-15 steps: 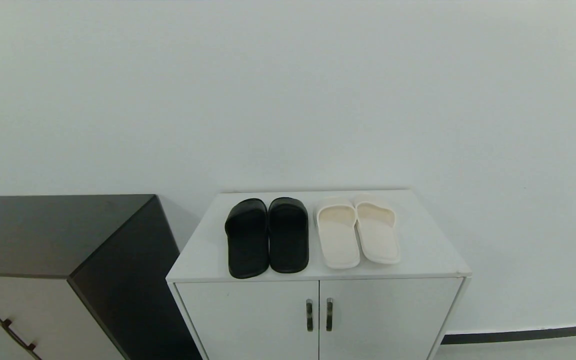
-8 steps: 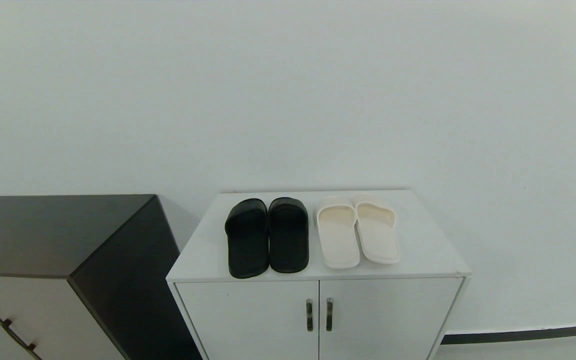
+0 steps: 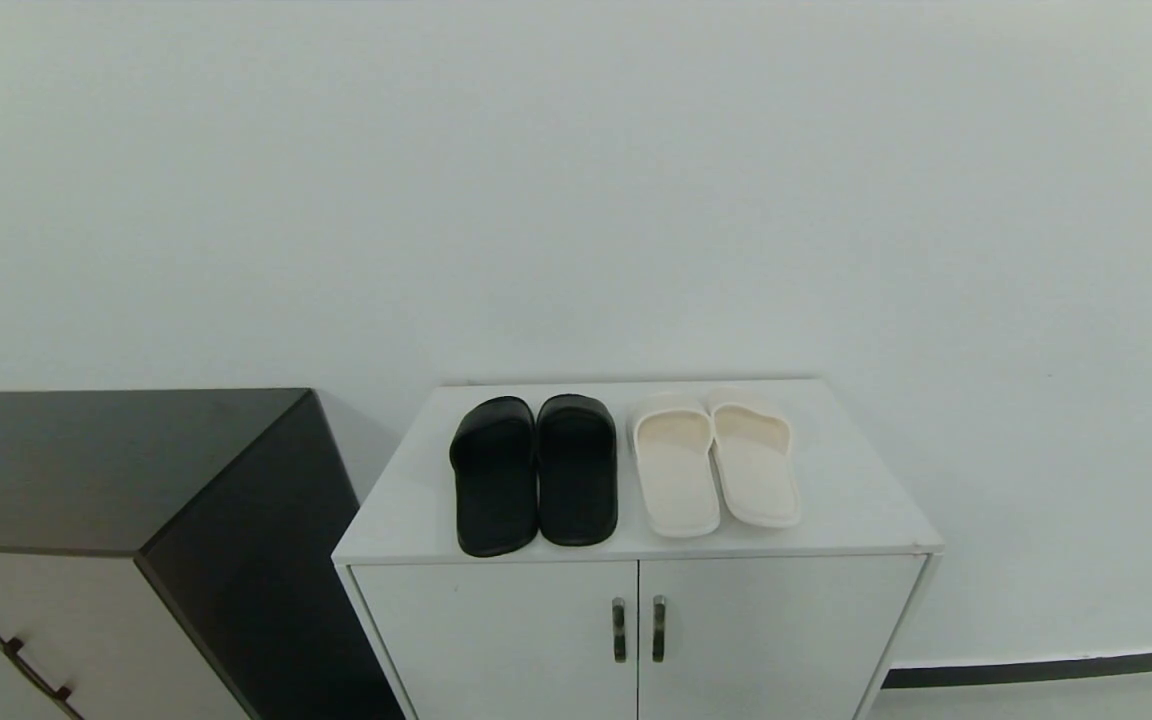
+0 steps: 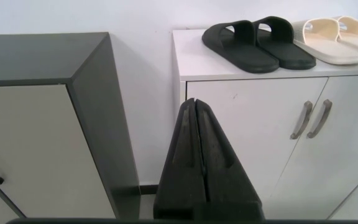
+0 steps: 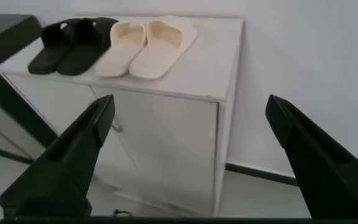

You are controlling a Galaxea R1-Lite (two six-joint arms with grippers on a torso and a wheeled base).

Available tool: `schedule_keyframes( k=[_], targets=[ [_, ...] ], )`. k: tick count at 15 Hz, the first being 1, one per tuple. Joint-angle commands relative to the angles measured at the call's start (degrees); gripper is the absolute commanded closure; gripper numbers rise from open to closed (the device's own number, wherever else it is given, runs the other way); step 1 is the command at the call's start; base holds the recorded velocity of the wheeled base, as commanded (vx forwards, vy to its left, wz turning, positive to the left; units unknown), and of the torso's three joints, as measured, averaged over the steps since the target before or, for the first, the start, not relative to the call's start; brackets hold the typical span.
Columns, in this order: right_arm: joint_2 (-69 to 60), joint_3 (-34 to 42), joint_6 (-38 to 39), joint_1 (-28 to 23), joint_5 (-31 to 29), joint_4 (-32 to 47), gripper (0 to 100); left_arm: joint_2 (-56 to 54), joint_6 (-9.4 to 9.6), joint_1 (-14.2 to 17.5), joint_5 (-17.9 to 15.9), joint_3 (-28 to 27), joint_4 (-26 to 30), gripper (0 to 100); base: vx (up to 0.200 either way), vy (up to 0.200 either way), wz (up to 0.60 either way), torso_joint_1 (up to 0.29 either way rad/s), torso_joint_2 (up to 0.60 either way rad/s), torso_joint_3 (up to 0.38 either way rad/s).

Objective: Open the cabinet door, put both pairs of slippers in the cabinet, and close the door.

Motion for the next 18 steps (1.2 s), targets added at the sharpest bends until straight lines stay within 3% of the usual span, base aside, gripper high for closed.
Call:
schedule_keyframes(
  k=[1,2,3,7,11,18],
  targets=[
    [20.8,-9.4,9.5,25.2,-18.9,-6.5,0,0.0,-0.01,0.0,-0.1,0.0,0.0,100,0.000,0.000,0.00,0.000,0.00,0.000],
    [21.1,-9.6,9.6,25.5,-19.2,-6.5,0,0.0,-0.01,0.0,0.0,0.0,0.0,100,0.000,0.000,0.00,0.000,0.00,0.000],
    [28.4,-13.9,10.3,29.5,-26.1,-6.4,0,0.0,-0.01,0.0,-0.1,0.0,0.0,100,0.000,0.000,0.00,0.000,0.00,0.000],
    [41.3,-20.4,11.6,31.1,-30.7,-8.6,0,0.0,-0.01,0.0,-0.1,0.0,0.0,100,0.000,0.000,0.00,0.000,0.00,0.000],
    [56.3,-25.6,13.9,32.1,-36.6,-21.0,0,0.0,-0.01,0.0,-0.1,0.0,0.0,100,0.000,0.000,0.00,0.000,0.00,0.000],
    [70.7,-39.5,11.9,28.9,-37.4,-21.7,0,0.0,-0.01,0.0,-0.1,0.0,0.0,100,0.000,0.000,0.00,0.000,0.00,0.000]
  ],
)
